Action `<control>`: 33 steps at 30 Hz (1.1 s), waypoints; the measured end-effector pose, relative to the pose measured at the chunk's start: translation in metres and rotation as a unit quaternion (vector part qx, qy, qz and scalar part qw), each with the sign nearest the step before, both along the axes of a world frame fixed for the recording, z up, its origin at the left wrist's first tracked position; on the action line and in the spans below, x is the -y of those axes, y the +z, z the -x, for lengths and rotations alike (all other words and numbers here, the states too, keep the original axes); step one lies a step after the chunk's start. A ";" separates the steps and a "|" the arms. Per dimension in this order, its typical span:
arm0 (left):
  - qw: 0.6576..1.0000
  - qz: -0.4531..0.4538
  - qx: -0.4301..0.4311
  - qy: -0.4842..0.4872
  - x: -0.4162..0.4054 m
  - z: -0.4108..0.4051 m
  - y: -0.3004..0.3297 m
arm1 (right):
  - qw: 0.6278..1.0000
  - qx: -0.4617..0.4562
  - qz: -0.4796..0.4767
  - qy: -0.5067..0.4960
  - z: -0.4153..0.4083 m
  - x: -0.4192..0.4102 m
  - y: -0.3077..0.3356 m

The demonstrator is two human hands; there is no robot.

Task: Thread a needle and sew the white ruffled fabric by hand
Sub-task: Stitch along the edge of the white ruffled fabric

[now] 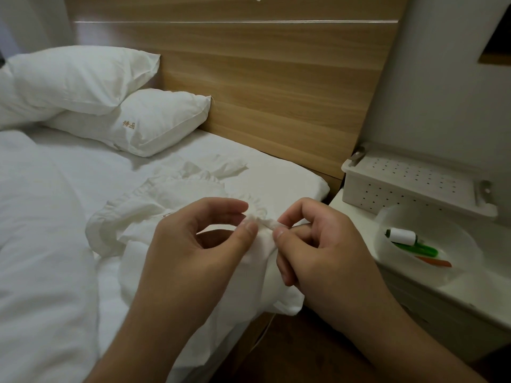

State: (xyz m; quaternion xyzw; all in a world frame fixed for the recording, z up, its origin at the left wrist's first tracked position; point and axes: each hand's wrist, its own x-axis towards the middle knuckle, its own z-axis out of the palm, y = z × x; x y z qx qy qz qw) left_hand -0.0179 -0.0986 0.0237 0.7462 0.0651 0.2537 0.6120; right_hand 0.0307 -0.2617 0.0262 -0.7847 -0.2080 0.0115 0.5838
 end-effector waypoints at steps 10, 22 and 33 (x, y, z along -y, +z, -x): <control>0.999 -0.028 0.024 -0.004 0.004 0.002 0.001 | 0.999 0.041 0.018 -0.025 0.003 -0.002 -0.002; 0.999 0.031 0.016 -0.025 0.005 0.004 0.006 | 0.999 -0.032 -0.023 0.016 0.000 0.000 -0.001; 0.998 0.061 -0.025 -0.008 0.004 0.003 0.006 | 0.983 -0.108 -0.122 0.089 -0.005 0.003 0.002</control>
